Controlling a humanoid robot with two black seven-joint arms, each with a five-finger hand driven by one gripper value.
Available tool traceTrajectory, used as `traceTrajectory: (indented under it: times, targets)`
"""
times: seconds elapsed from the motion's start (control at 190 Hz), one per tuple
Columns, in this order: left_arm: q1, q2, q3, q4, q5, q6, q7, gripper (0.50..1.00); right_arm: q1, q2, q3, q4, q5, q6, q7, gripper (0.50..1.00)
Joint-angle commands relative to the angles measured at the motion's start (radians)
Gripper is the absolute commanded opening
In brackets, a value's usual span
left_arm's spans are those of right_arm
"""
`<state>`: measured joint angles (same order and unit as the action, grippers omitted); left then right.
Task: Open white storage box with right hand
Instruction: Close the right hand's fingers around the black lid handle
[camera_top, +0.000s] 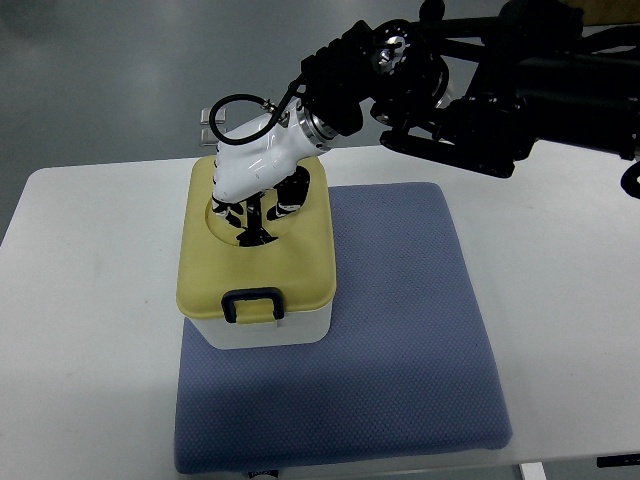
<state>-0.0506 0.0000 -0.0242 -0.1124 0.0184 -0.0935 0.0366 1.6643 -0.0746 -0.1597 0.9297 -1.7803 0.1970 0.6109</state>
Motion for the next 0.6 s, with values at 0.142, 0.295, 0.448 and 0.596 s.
traceTrajectory:
  times: [0.142, 0.295, 0.448, 0.596]
  targets:
    - [0.000, 0.000, 0.000, -0.001, 0.000, 0.001, 0.000, 1.000, -0.001, 0.022, -0.014, -0.022, -0.007, -0.002, 0.000, 0.500]
    - [0.000, 0.000, 0.000, 0.000, 0.000, 0.001, 0.000, 1.000, -0.001, 0.024, -0.015, -0.028, -0.008, -0.021, 0.000, 0.500]
    - [0.000, 0.000, 0.000, 0.000, 0.000, 0.000, 0.000, 1.000, -0.005, 0.025, -0.023, -0.029, -0.007, -0.068, 0.000, 0.500]
    - [0.000, 0.000, 0.000, 0.000, 0.000, 0.001, 0.000, 1.000, -0.005, 0.024, -0.020, -0.045, 0.012, -0.137, 0.000, 0.500]
